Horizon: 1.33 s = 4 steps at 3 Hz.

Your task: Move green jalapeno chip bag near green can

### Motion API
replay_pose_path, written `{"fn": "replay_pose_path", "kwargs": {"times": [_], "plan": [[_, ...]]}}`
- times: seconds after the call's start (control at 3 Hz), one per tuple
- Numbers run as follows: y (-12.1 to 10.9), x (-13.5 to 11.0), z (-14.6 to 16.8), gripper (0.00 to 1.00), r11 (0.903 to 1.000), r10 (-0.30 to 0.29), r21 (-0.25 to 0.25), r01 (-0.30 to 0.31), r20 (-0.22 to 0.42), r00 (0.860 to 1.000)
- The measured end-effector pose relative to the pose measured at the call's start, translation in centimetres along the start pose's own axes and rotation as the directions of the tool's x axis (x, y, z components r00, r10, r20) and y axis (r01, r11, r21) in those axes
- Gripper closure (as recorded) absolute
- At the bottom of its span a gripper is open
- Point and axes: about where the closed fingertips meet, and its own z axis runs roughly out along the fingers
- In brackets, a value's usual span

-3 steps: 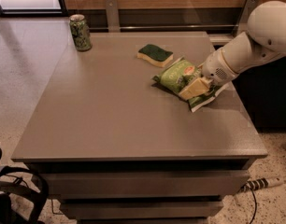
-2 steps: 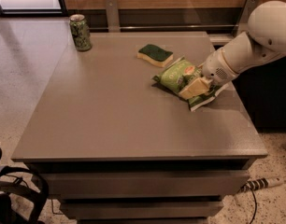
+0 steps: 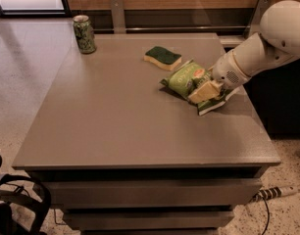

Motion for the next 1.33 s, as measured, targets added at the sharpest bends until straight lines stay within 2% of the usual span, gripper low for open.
{"fn": "replay_pose_path", "kwargs": {"times": [1.0,1.33], "plan": [[0.0,0.0,0.0,1.0,1.0,0.0,0.0,0.0,0.0,1.0],[-0.2,-1.6,-2.8,1.0,0.998,-0.006,0.062,0.008,-0.027,1.0]]}}
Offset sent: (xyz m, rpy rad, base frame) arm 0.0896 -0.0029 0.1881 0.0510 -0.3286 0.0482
